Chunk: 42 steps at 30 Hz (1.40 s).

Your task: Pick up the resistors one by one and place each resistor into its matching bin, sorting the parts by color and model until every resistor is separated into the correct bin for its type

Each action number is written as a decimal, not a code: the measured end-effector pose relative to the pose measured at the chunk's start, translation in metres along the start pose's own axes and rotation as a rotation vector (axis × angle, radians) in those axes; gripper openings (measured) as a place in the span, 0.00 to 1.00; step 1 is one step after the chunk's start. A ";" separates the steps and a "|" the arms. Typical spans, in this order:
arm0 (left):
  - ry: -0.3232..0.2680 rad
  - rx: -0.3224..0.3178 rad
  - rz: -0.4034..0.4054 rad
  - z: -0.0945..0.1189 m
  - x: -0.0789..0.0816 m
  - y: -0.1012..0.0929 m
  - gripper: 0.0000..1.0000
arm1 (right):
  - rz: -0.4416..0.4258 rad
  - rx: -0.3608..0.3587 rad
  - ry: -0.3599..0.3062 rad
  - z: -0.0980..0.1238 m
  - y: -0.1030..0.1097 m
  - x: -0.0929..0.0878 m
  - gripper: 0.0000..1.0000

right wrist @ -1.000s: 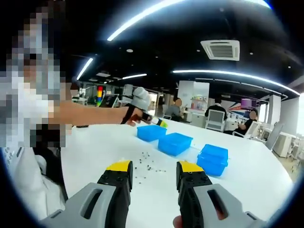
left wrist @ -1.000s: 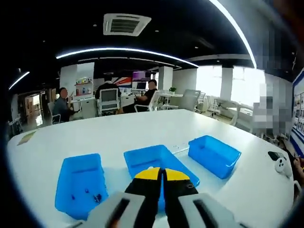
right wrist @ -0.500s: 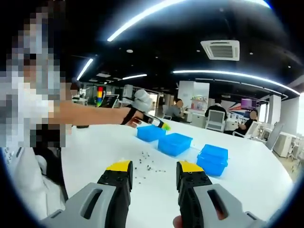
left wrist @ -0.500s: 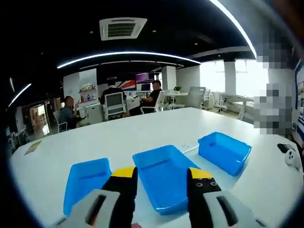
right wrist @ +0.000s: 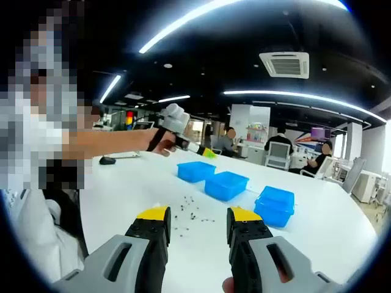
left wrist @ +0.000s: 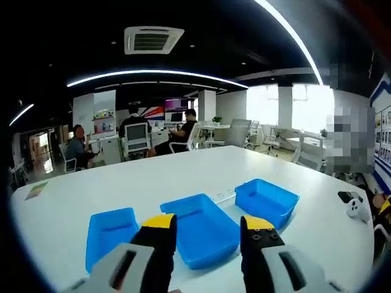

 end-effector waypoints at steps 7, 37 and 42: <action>-0.059 -0.039 0.024 0.043 0.000 -0.007 0.43 | 0.002 0.004 0.004 -0.002 0.001 -0.001 0.39; -0.135 -0.122 -0.004 0.203 -0.088 -0.060 0.39 | -0.005 0.011 0.022 -0.006 0.002 -0.007 0.39; -0.074 -0.133 -0.059 0.199 -0.088 -0.056 0.35 | -0.004 0.007 0.021 -0.005 0.001 -0.006 0.39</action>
Point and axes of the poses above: the point that each gripper's makers call its tool centre point, and the gripper's own axes: z roughly backward along the fingers, y roughly to its left, x roughly out of its top, the point moved 5 cm from there along z, roughly backward along the fingers, and after that the axes turned 5 degrees about z, right-handed, at the moved point
